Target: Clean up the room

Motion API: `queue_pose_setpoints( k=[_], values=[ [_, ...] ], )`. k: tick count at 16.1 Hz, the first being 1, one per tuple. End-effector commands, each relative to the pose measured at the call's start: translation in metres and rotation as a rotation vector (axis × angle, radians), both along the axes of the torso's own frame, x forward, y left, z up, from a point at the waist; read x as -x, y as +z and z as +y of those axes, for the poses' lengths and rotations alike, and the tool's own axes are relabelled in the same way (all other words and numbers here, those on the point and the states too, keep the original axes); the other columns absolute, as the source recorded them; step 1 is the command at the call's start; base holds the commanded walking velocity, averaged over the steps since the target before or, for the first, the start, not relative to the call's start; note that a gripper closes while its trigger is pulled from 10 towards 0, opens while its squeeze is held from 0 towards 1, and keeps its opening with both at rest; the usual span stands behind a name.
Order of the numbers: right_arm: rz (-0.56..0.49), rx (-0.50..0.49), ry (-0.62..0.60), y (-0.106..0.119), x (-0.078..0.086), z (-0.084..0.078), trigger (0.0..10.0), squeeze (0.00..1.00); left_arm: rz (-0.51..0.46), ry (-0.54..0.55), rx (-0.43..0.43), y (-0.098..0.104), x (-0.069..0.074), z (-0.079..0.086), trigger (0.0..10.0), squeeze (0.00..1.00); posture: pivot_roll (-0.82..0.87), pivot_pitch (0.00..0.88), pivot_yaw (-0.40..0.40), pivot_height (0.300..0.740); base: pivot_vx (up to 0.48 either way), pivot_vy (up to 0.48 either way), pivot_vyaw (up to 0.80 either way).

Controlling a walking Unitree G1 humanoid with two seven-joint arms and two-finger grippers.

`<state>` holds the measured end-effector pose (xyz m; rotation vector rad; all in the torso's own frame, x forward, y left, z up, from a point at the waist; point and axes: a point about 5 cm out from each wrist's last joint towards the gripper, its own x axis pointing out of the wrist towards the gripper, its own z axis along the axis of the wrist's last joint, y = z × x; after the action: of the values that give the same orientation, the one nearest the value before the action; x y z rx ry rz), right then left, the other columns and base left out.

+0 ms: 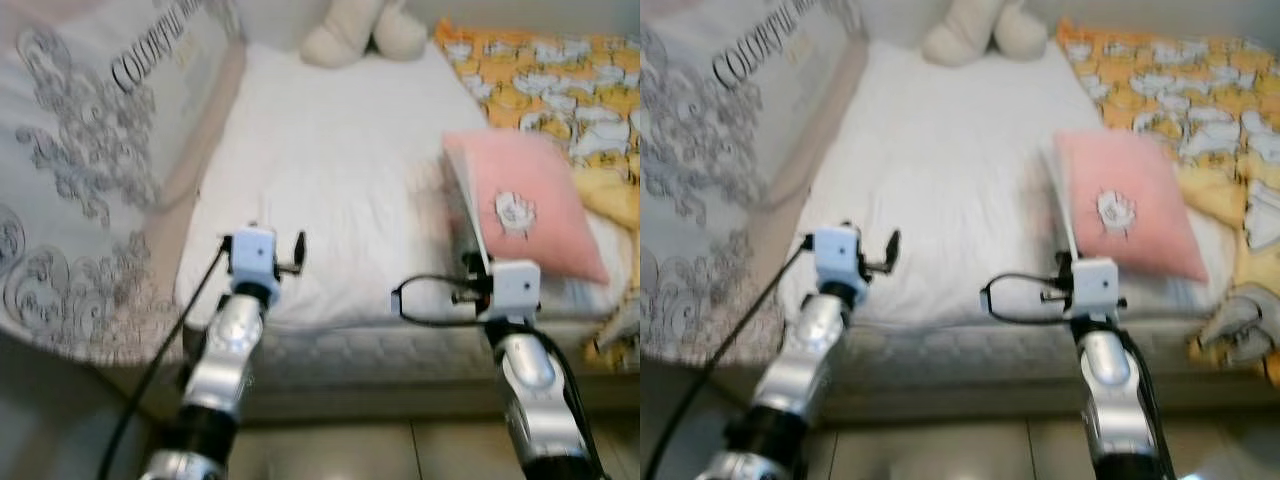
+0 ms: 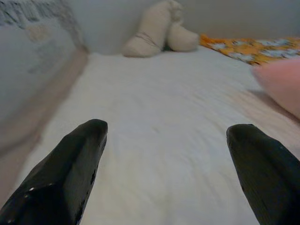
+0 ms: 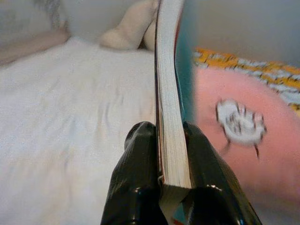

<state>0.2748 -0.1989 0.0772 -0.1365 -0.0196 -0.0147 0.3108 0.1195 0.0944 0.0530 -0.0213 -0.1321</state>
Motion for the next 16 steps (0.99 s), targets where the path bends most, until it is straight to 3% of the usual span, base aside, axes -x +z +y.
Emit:
queue_pose_setpoints(
  k=[1, 6, 9, 11, 12, 13, 14, 15, 16],
  values=[
    [-0.085, -0.009, 0.053, 0.017, -0.008, 0.014, 0.0, 0.00, 0.003, 0.034, -0.012, -0.001, 0.001, 0.012, 10.0, 0.00, -0.05, 0.000, 0.041, 0.740, 0.480, 0.000, 0.00],
    [-0.092, -0.017, 0.080, 0.022, -0.015, 0.019, 0.0, 0.00, 0.013, 0.066, 0.015, -0.001, 0.000, 0.015, 10.0, 0.00, -0.05, 0.000, 0.040, 0.740, 0.480, 0.000, 0.00],
    [-0.059, -0.104, 0.220, 0.028, -0.037, 0.048, 0.0, 0.00, 0.031, 0.092, 0.024, -0.004, 0.001, 0.018, 10.0, 0.00, -0.04, 0.000, 0.042, 0.740, 0.470, 0.000, 0.00],
    [-0.025, -0.211, 0.341, 0.044, -0.068, 0.085, 0.0, 0.00, 0.051, 0.177, -0.017, -0.006, 0.004, 0.033, 10.0, 0.00, 0.01, 0.000, 0.035, 0.740, 0.229, 0.000, 0.00],
    [-0.005, -0.265, 0.346, 0.048, -0.078, 0.091, 0.0, 0.00, 0.033, 0.198, -0.037, -0.002, 0.007, 0.043, 10.0, 0.00, 0.06, 0.000, 0.021, 0.740, 0.000, 0.000, 0.00],
    [0.046, -0.342, 0.343, 0.046, -0.086, 0.098, 0.0, 0.00, -0.019, 0.187, -0.113, 0.011, 0.011, 0.059, 10.0, 0.00, 0.13, 0.025, 0.006, 0.740, 0.000, 0.000, 0.00],
    [0.078, -0.378, 0.351, 0.043, -0.088, 0.101, 0.0, 0.00, -0.042, 0.175, -0.148, 0.018, 0.014, 0.067, 10.0, 0.00, 0.15, 0.038, 0.002, 0.740, 0.000, 0.000, 0.00],
    [0.158, -0.523, 0.337, 0.034, -0.089, 0.107, 0.0, 0.00, -0.084, 0.153, -0.214, 0.035, 0.022, 0.082, 10.0, 0.00, 0.21, 0.087, -0.001, 0.740, 0.000, 0.000, 0.00],
    [0.202, -0.594, 0.333, 0.028, -0.089, 0.110, 0.0, 0.00, -0.098, 0.151, -0.239, 0.042, 0.026, 0.089, 10.0, 0.00, 0.22, 0.097, -0.001, 0.740, 0.000, 0.000, 0.00]
  ],
)
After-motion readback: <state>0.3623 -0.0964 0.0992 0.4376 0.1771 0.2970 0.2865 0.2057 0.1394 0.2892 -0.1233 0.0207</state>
